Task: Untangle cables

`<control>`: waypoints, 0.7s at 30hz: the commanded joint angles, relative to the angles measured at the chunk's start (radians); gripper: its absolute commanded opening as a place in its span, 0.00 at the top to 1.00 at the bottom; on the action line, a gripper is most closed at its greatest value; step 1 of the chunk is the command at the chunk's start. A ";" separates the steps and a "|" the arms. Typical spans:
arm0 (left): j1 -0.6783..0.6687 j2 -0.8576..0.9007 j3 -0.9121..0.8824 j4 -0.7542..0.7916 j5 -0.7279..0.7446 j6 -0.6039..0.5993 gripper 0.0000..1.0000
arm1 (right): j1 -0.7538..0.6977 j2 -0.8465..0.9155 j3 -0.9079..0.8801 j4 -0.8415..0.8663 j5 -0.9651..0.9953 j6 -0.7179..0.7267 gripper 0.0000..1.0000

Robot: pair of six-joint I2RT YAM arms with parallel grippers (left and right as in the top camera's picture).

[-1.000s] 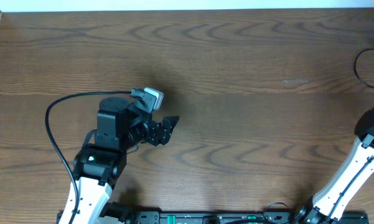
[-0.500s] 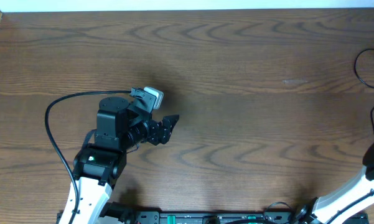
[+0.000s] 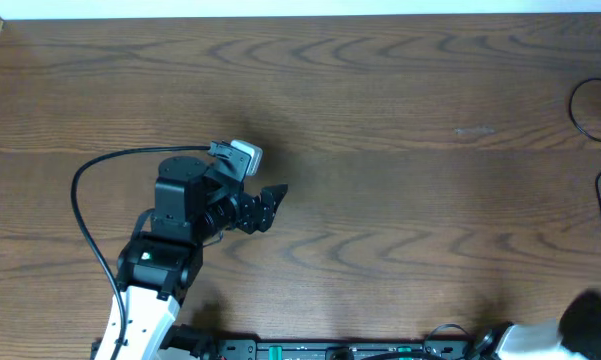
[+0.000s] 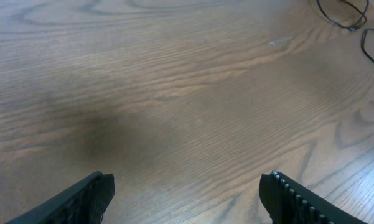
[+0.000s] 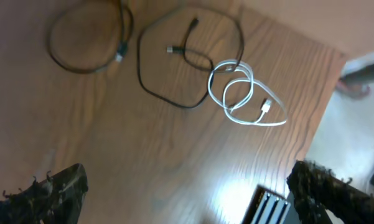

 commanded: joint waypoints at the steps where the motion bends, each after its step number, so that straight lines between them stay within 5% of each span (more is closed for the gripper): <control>1: -0.003 -0.042 -0.003 -0.003 -0.007 0.006 0.20 | 0.008 -0.145 -0.132 0.040 0.021 0.017 0.01; 12: -0.003 -0.135 -0.003 -0.124 -0.186 -0.058 0.20 | 0.151 -0.523 -0.554 0.269 -0.044 -0.050 0.01; 21: -0.003 -0.238 -0.003 -0.171 -0.190 -0.058 0.20 | 0.202 -0.612 -0.674 0.283 -0.100 -0.090 0.01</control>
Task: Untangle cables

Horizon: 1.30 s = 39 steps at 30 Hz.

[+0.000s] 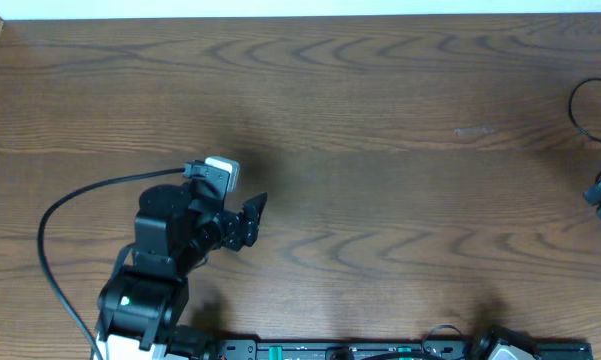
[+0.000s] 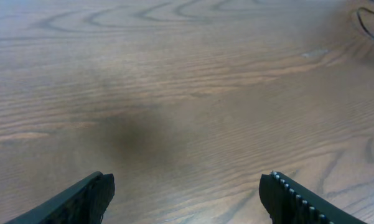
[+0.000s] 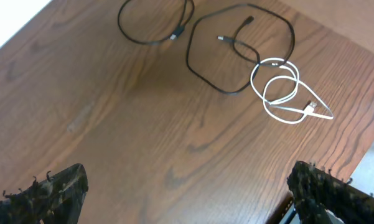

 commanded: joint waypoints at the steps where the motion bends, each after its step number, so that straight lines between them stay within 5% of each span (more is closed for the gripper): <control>1: -0.002 -0.037 -0.003 -0.020 -0.018 -0.006 0.20 | 0.011 -0.009 -0.031 0.004 -0.089 -0.061 0.01; 6: -0.002 -0.071 -0.003 -0.054 -0.029 -0.031 0.20 | 0.011 -0.010 -0.081 0.036 -0.290 -0.201 0.01; 21: -0.002 -0.101 -0.003 -0.069 -0.085 -0.091 0.20 | 0.011 -0.104 -0.276 0.235 -0.450 -0.251 0.01; 39: -0.002 -0.139 -0.003 -0.070 -0.085 -0.082 0.20 | 0.011 -0.129 -0.366 0.233 -0.525 -0.359 0.01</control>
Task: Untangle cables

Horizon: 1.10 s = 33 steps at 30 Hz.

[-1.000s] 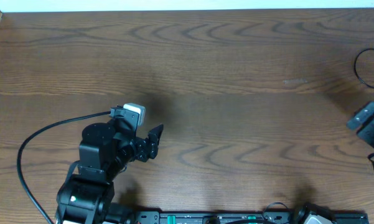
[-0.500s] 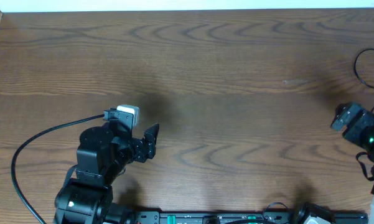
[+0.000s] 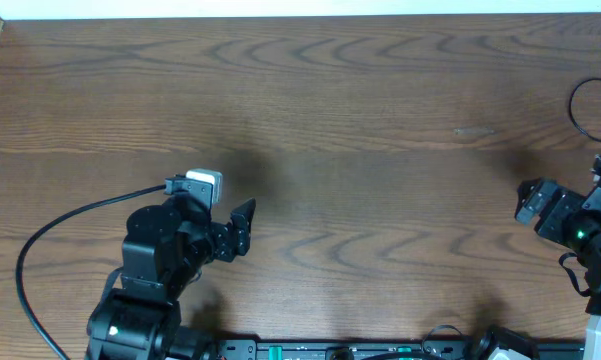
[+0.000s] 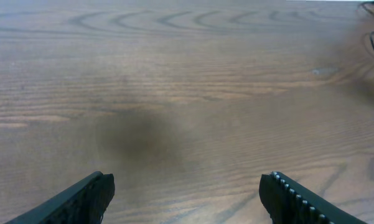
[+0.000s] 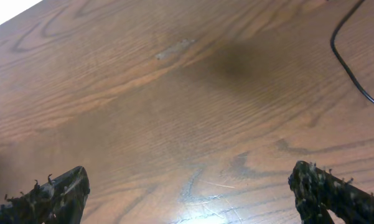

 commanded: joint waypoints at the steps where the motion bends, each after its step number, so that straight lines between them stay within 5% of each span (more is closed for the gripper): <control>1: -0.002 -0.030 -0.003 0.000 -0.015 0.003 0.20 | 0.005 -0.008 -0.003 -0.001 -0.048 -0.055 0.01; 16: -0.002 -0.089 -0.003 -0.063 -0.106 0.009 0.20 | 0.005 -0.082 -0.003 -0.028 -0.256 -0.294 0.01; 33: -0.002 -0.307 -0.003 -0.140 -0.074 0.058 0.20 | 0.013 -0.229 -0.030 -0.018 -0.132 -0.146 0.01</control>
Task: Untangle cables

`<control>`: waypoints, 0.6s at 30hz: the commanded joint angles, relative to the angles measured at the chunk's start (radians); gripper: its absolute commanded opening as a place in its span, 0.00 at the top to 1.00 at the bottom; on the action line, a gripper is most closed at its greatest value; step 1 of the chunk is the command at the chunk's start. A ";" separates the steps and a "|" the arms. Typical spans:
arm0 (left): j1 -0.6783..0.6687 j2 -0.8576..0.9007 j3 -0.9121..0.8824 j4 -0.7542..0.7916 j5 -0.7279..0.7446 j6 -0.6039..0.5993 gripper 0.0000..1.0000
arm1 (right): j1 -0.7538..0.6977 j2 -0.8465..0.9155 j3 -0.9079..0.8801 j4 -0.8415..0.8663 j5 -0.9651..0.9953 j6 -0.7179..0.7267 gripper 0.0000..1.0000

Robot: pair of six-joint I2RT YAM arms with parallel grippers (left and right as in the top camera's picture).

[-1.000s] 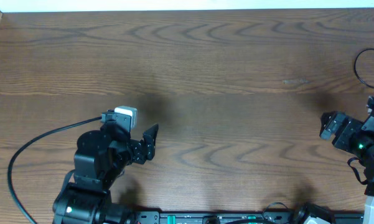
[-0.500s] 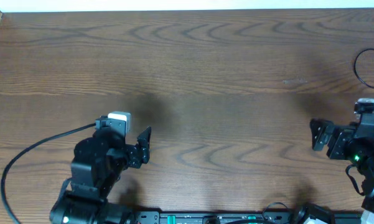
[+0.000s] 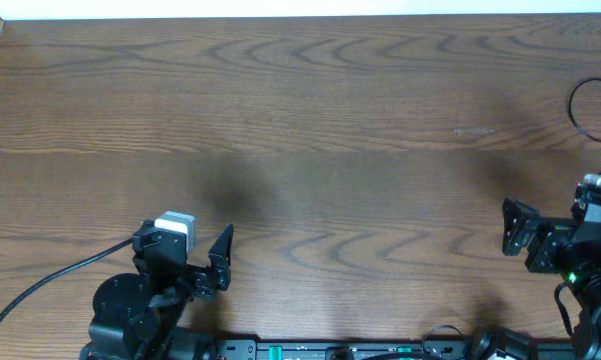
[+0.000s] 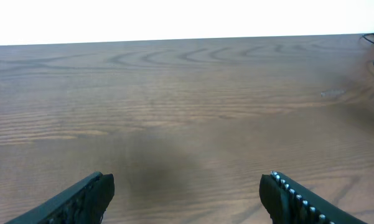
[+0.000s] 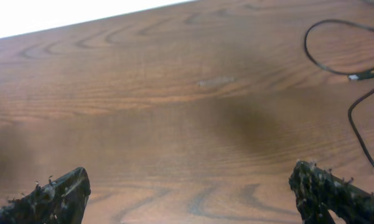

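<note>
Black cables lie at the table's far right edge: a looped cable (image 3: 578, 112) in the overhead view, seen in the right wrist view as a loop (image 5: 336, 46) with a second black cable (image 5: 359, 134) below it. The white cable is out of view. My left gripper (image 3: 218, 265) sits open near the front left edge, nothing between its fingers (image 4: 87, 196). My right gripper (image 3: 520, 240) stands open at the front right, left of the cables, holding nothing.
The brown wooden table (image 3: 310, 120) spreads across all views, with a pale scuff mark (image 3: 472, 130) at the right. The left arm's own black lead (image 3: 50, 285) trails to the front left. A black rail (image 3: 360, 350) runs along the front edge.
Both arms have drawn back toward the front edge. The left gripper is lower and nearer the front left; the right gripper shifted slightly left and forward. Both remain open.
At first the left gripper was open mid-left and the right wrist looked down on separate black and white cables at the right. Across the later moments both arms moved toward the front edge, grippers open and empty throughout.
</note>
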 commanded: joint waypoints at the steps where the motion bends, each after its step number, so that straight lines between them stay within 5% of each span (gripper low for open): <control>1: -0.002 -0.006 -0.003 0.000 0.021 0.021 0.20 | 0.027 -0.003 -0.036 0.002 0.016 0.041 0.01; 18: -0.002 -0.006 -0.003 -0.018 0.043 0.021 0.20 | 0.348 -0.002 -0.086 0.047 0.271 0.204 0.01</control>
